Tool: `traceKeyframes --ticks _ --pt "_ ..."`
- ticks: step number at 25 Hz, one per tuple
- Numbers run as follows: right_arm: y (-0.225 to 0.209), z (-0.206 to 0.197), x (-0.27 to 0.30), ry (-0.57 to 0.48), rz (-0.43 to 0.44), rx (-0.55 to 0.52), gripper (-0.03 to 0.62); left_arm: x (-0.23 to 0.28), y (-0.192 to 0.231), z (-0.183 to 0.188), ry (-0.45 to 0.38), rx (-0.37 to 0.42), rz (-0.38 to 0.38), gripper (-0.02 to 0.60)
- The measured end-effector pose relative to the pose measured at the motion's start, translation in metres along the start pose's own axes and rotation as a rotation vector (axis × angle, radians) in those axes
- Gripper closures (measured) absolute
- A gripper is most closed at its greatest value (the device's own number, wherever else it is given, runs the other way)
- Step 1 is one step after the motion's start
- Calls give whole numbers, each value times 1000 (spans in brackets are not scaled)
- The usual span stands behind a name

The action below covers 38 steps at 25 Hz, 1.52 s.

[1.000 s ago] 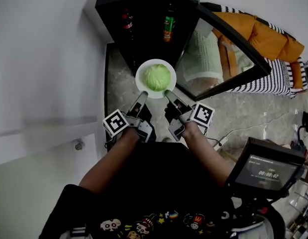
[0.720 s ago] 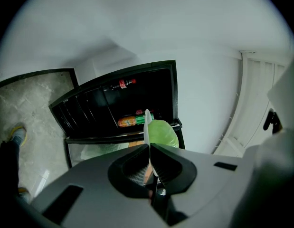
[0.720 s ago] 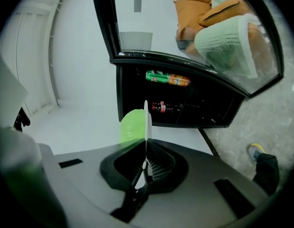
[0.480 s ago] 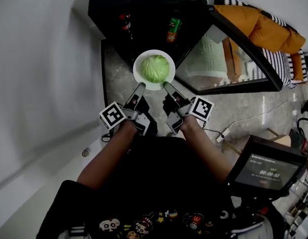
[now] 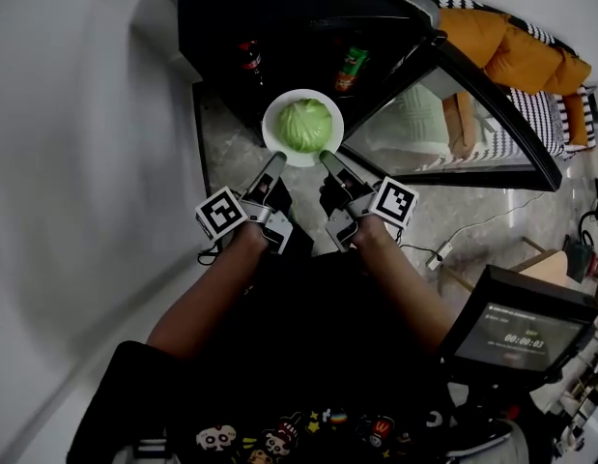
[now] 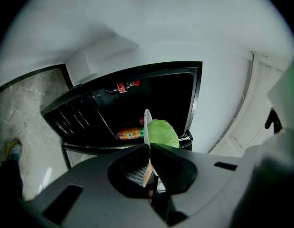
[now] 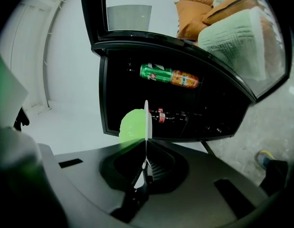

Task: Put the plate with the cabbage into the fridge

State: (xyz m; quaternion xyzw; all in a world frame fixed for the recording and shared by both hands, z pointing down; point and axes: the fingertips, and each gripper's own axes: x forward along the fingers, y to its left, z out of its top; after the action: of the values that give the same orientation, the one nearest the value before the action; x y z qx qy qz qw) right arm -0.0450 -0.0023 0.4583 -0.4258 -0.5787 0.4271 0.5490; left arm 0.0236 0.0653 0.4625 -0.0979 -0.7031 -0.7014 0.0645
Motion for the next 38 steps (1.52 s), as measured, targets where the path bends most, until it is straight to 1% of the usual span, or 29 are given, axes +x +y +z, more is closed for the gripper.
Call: traceKeyframes --ticks 4,7,11,14,15,17,19,23,25,28,31,34,38 --pt "3 5 1 3 1 -2 579 3 -2 1 2 -7 6 569" --pt "2 4 3 17 -2 7 579 4 -4 1 -18 -37 -3 569" --pt "-3 2 1 39 3 25 579 2 -1 -2 -36 -40 5 569" --pt "-3 4 3 45 18 31 579 6 -8 -2 -58 -40 -27 569" --pt "-3 5 3 48 23 33 579 7 -10 -2 -68 -40 -26 569" --pt "-2 6 4 55 33 37 579 5 -8 -1 -85 -27 -3 569" --pt "-2 5 6 59 44 36 579 2 -5 1 -93 10 20 569" --pt "0 4 6 57 80 -7 579 0 -5 1 -110 55 -19 569" --pt "1 3 7 63 92 -11 579 0 -8 2 -126 60 -28 569" --pt "-1 3 9 77 98 11 579 -2 -4 3 -143 73 0 569" --pt "-3 3 10 90 95 7 579 -1 -4 1 -159 60 -3 569" --pt "11 2 6 85 100 8 579 -6 -16 2 -158 90 2 569" --pt "14 3 2 88 91 4 579 -8 -21 -2 -168 89 11 569"
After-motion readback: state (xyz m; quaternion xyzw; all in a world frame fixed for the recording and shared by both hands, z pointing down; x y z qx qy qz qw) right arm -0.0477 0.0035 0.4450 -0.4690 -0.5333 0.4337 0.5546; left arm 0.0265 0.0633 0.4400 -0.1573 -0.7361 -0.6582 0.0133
